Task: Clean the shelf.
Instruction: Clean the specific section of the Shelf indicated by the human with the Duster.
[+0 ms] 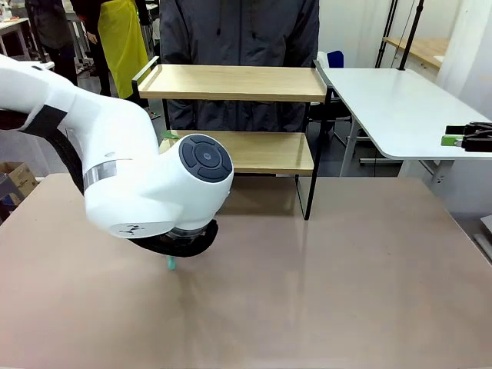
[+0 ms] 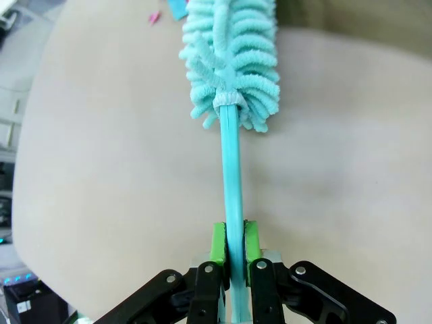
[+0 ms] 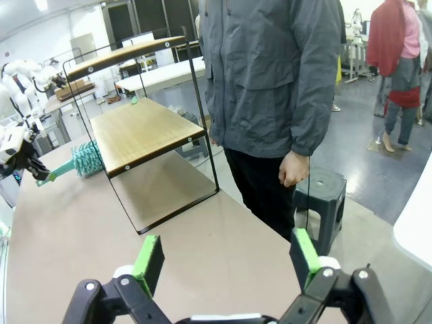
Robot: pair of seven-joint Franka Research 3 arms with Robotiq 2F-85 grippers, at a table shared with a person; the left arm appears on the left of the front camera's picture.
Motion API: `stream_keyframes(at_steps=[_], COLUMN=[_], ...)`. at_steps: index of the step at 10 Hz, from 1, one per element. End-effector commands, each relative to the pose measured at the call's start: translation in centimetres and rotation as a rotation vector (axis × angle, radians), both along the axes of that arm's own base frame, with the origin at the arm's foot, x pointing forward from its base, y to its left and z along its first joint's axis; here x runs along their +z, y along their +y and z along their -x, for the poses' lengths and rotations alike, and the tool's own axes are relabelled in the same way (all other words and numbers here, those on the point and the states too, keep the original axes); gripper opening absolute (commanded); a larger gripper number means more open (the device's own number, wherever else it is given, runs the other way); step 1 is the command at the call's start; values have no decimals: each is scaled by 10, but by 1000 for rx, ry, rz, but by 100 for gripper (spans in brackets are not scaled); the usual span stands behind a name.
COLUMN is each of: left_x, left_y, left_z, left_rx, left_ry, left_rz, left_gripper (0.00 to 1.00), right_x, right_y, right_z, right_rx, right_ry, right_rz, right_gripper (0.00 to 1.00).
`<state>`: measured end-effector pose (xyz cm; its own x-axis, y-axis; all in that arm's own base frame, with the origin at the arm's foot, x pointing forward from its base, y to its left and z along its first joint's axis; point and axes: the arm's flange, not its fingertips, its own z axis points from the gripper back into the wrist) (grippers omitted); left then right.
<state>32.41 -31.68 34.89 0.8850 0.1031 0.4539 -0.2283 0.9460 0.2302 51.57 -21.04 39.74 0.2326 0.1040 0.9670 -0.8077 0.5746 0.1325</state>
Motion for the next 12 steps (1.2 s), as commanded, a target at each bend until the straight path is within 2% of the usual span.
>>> stream_keyframes(at_steps=[1,4,5,7,12], left_x=[-3,-2,7,15,24], left_y=[8,1,-1,1,26], left_z=[-3,0,4,8,13], left_rx=[19,1,-20,-94,-457], left_ry=[11,4,-34,-45,-35], left_rz=[-21,-5,38,88,146], left_gripper=[13,13,13,13,13], right_x=[3,3,3,3,3], right_y=[1,1,1,1,1], right_z=[-1,-1,-1,-1,-1], right_rx=[1,1,1,1,1], right_ry=[-5,-5,-5,-5,-5], right_rz=[3,3,3,3,3], right_gripper=[100,100,100,100,100])
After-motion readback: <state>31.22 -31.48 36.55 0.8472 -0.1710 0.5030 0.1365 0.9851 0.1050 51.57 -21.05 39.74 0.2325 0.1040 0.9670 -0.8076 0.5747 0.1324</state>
